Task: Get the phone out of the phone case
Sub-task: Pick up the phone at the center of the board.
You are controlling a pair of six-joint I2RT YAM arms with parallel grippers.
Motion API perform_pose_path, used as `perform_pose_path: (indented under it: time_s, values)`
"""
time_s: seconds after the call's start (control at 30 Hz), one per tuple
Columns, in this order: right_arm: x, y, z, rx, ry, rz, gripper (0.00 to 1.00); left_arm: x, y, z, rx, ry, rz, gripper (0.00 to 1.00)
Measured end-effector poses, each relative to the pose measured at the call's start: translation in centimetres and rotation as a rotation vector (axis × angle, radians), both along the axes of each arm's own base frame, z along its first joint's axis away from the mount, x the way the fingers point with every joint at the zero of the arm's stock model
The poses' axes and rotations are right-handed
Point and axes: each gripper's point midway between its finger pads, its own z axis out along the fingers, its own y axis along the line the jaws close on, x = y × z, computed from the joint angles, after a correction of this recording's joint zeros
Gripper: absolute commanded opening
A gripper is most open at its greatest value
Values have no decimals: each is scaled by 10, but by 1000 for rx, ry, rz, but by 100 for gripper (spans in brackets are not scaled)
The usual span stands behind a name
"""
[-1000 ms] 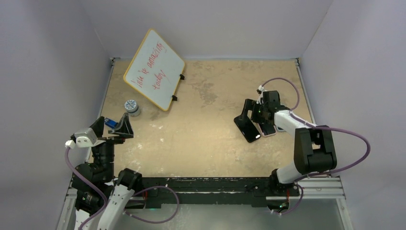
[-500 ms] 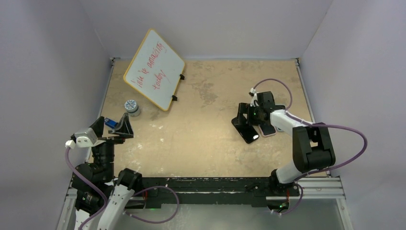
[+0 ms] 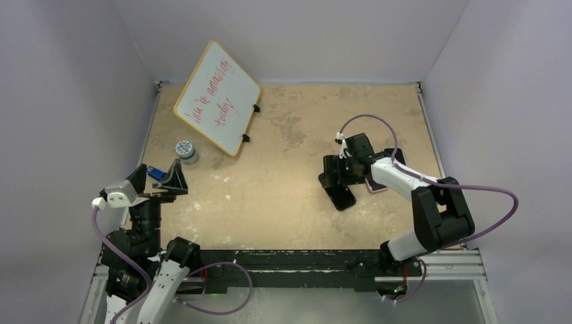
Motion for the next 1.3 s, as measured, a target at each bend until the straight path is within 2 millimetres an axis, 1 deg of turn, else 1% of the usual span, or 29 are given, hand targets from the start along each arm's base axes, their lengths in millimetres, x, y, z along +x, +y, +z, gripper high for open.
perform_pose_path:
  time_s: [0.13, 0.27, 0.43, 0.53, 0.87, 1.07, 1.3]
  values:
    - [-3, 0, 5, 4, -2, 5, 99, 0, -1, 0, 1, 0, -3, 100]
    - [-8, 3, 4, -1, 9, 21, 99, 0, -1, 0, 1, -1, -5, 100]
    - [-18, 17, 1, -10, 18, 78, 99, 0, -1, 0, 2, -1, -7, 100]
    - [-26, 23, -5, -39, 37, 109, 99, 0, -1, 0, 2, -1, -7, 100]
    - [-25, 46, -10, -145, 5, 154, 99, 0, -1, 0, 2, -1, -7, 100]
    - [-31, 46, -14, -237, -6, 155, 99, 0, -1, 0, 3, 0, -7, 100]
    - [-38, 51, -17, -275, -4, 165, 99, 0, -2, 0, 3, 0, -9, 100]
